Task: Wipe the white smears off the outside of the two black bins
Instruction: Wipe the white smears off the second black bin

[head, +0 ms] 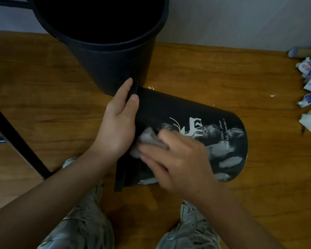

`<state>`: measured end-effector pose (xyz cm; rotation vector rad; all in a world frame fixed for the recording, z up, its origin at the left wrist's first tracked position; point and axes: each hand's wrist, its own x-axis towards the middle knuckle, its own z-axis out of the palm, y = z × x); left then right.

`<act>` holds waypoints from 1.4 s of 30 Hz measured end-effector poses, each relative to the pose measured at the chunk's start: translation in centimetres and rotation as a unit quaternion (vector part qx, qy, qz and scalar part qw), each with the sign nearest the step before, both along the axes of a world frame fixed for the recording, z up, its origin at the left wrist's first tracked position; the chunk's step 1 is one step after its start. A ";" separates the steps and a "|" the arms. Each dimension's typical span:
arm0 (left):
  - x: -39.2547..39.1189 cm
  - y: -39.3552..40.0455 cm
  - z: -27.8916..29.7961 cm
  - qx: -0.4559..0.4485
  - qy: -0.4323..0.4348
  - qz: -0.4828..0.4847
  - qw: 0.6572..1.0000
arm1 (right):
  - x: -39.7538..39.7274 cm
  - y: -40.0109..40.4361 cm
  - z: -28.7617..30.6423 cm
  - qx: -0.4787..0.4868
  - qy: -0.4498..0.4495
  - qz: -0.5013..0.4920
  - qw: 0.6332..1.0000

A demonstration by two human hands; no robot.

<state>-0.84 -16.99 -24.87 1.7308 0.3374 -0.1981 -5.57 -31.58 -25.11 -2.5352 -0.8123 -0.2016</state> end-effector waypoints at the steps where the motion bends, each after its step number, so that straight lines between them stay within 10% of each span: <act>1: 0.1 -0.1 0.1 0.001 -0.001 -0.002 1.000 | 0.9 0.1 0.3 0.002 -0.002 -0.026 1.000; 15: -0.1 -0.2 0.3 0.021 -0.003 -0.009 1.000 | 2.2 -0.9 -0.2 0.011 -0.008 -0.184 0.983; 42: -0.5 -0.3 -0.3 0.058 -0.033 -0.022 0.998 | 1.5 0.0 -0.2 0.020 0.003 -0.161 0.987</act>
